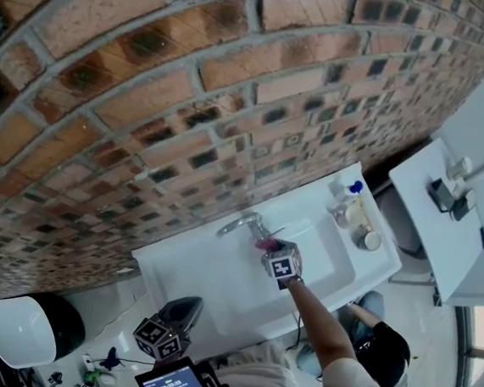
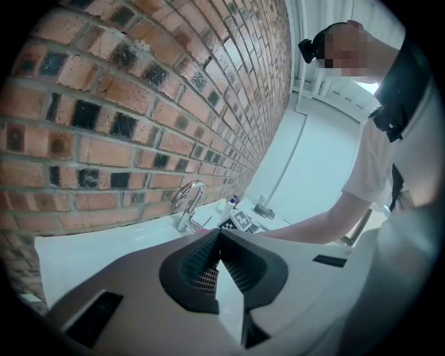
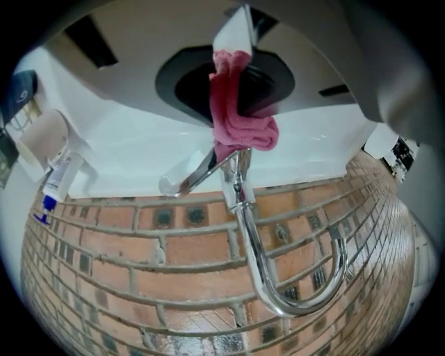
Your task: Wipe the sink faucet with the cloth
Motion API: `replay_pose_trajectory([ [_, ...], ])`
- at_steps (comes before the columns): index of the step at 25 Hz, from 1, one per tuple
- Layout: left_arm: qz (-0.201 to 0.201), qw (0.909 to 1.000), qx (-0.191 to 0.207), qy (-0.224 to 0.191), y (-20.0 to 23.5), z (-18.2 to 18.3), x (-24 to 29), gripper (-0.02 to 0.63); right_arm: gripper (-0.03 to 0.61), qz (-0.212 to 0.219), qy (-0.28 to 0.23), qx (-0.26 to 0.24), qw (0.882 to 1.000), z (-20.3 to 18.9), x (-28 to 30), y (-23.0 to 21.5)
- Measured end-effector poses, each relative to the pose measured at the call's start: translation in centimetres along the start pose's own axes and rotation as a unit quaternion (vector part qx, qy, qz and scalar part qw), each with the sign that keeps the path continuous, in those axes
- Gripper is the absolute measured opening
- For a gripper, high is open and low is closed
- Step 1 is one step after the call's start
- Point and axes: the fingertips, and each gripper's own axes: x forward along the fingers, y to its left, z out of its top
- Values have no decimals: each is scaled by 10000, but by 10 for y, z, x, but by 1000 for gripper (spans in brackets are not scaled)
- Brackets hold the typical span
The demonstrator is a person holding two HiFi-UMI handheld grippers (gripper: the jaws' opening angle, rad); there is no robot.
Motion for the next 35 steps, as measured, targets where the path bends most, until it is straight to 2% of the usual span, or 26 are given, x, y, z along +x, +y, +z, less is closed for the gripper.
replay_pose_trajectory([
  [10,90,9999,-71,-107,3,3,-8,-6,74,128,-443,760,9960,28,-29,-21],
  [12,80,9999,-78,-106,0,2,-9,-6,74,117,-514,635,9966,31,-34,-26],
  [17,63,9997,-116,-184,-5,0,-12,-6,74,-244,-687,-235,9971,44,-46,-44],
  [19,66,9997,-129,-210,-7,-1,-13,-6,74,-470,-1024,-236,9934,59,-62,-61],
  [22,76,9996,-109,-243,-4,-3,-18,-6,74,-860,-1913,265,9774,103,-99,-94],
  [24,119,9995,-144,-268,-3,-8,-22,-6,75,-1027,-2117,276,9715,121,-119,-99],
  [26,167,9991,-239,-317,-4,-13,-26,-6,74,-1011,-2147,-148,9713,128,-135,-80],
  [28,193,9987,-289,-362,-6,-15,-28,-6,74,-710,-2167,-837,9701,131,-144,-41],
  [31,205,9986,-274,-403,-4,-16,-30,-6,74,-132,-1949,-2168,9565,119,-133,29],
  [33,222,9985,-281,-423,-4,-18,-31,-6,75,-121,-1383,-3256,9353,98,-107,64],
  [34,243,9983,-293,-436,-3,-19,-32,-6,74,-275,-1038,-3855,9164,88,-92,77],
  [35,269,9981,-312,-453,-3,-20,-34,-6,75,-492,-711,-4483,8897,80,-76,86],
])
